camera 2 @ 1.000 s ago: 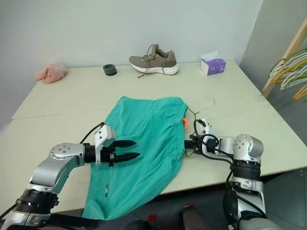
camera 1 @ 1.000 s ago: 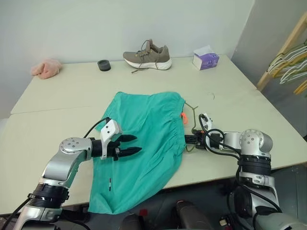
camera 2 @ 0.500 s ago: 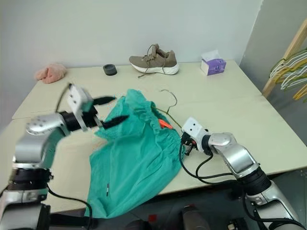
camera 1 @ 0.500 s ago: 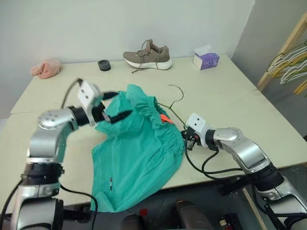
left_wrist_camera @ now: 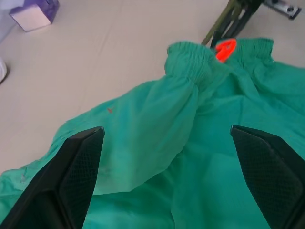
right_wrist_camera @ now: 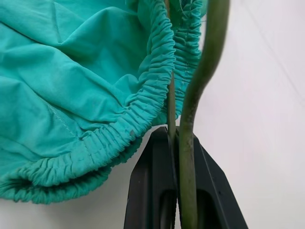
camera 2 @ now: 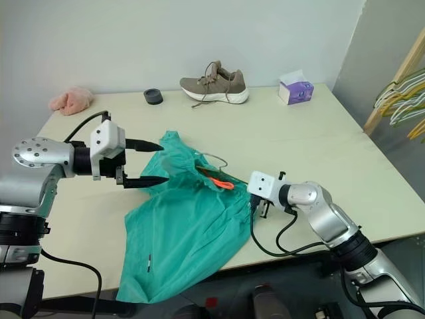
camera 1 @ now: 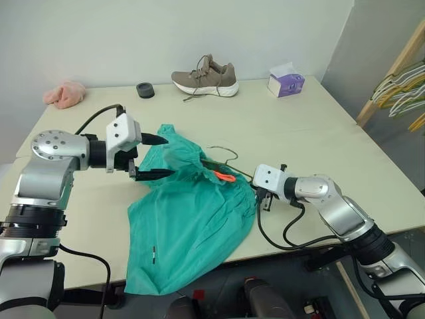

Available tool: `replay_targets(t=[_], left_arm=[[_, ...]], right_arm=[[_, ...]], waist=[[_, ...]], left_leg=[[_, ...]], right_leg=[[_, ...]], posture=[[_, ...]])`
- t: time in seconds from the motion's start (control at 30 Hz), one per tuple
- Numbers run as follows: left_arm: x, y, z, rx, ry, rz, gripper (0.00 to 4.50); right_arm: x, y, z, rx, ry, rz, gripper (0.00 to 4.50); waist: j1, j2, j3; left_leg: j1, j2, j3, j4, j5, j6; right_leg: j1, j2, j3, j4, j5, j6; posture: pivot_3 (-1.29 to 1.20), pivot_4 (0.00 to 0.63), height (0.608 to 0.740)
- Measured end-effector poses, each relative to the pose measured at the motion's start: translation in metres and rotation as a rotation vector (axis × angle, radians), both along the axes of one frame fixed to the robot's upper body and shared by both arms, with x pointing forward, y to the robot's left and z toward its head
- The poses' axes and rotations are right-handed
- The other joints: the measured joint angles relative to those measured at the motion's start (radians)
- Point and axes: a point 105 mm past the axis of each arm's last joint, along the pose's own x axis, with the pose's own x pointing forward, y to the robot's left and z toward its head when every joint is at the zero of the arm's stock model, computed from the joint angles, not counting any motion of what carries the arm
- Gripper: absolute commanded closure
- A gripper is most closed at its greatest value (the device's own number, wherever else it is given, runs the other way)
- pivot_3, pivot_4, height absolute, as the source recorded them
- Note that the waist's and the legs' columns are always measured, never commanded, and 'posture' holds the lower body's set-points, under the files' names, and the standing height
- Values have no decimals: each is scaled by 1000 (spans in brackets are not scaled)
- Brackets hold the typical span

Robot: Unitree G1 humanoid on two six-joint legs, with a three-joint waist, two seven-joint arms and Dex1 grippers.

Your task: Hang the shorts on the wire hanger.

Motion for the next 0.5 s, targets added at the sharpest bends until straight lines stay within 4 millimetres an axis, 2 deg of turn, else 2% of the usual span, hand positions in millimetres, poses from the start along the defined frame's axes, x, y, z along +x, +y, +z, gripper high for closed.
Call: replay_targets(t=[0.23,0.5], left_arm=[[7,6,-8,60,-23,-3,21],[5,-5,-20,75,-8,-57,21]], right_arm=[[-9,13,13,2,-53,87,4500],[-14,21,25,-13,-114,142,4500]], waist=[[-5,0,0],[-6,0,0]], left_leg=[[0,0,0,0,0,0],[0,0,0,1,0,0]], right_leg=[[0,0,0,0,2,-3],[0,0,0,1,2,-4]], posture=[[-198,74,740],[-201,71,740]])
